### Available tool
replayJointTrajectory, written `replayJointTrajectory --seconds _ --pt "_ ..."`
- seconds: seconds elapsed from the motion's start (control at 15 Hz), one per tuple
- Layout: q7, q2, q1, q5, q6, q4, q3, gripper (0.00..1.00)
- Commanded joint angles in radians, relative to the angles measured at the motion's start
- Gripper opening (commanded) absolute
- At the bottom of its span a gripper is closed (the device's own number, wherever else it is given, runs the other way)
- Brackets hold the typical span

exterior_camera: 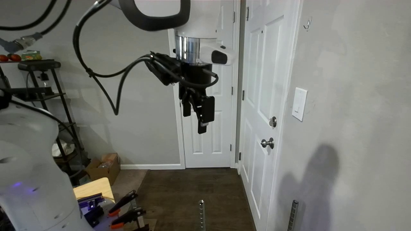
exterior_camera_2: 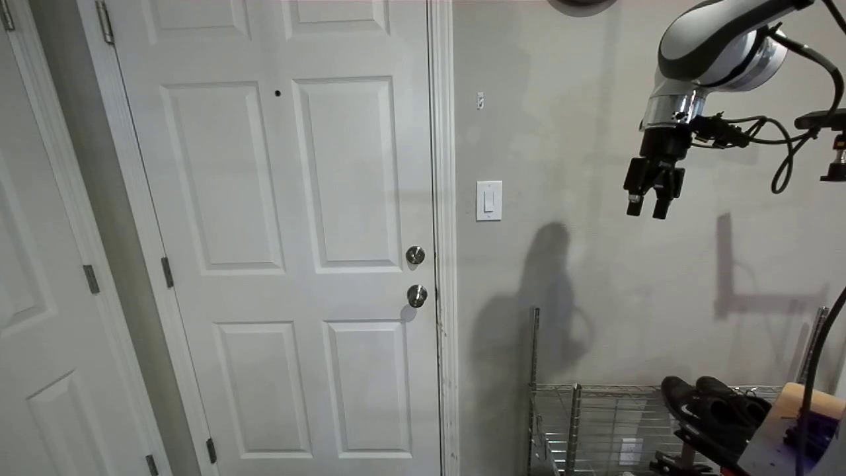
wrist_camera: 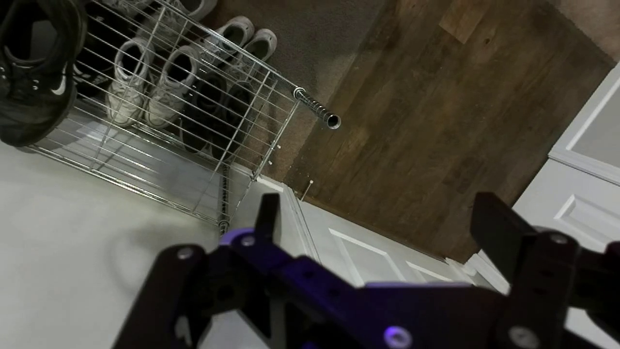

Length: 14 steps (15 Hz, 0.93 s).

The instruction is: Flip the switch to turn off the light

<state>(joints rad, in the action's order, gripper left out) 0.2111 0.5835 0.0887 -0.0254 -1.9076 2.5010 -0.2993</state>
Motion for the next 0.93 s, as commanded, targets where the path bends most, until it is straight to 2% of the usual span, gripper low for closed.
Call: replayJointTrajectory --seconds 0.0,0.47,0.87 --pt "0.039 -0.098 -0.002 -0.037 -0.052 -0.035 0.012 1.00" --pt "0.016 -0.258 -0.039 -0.078 -0.342 -0.091 0.068 1.00" --pt "-0.062 -0.392 -0.023 -0.011 -0.542 -0.149 0.146 1.00"
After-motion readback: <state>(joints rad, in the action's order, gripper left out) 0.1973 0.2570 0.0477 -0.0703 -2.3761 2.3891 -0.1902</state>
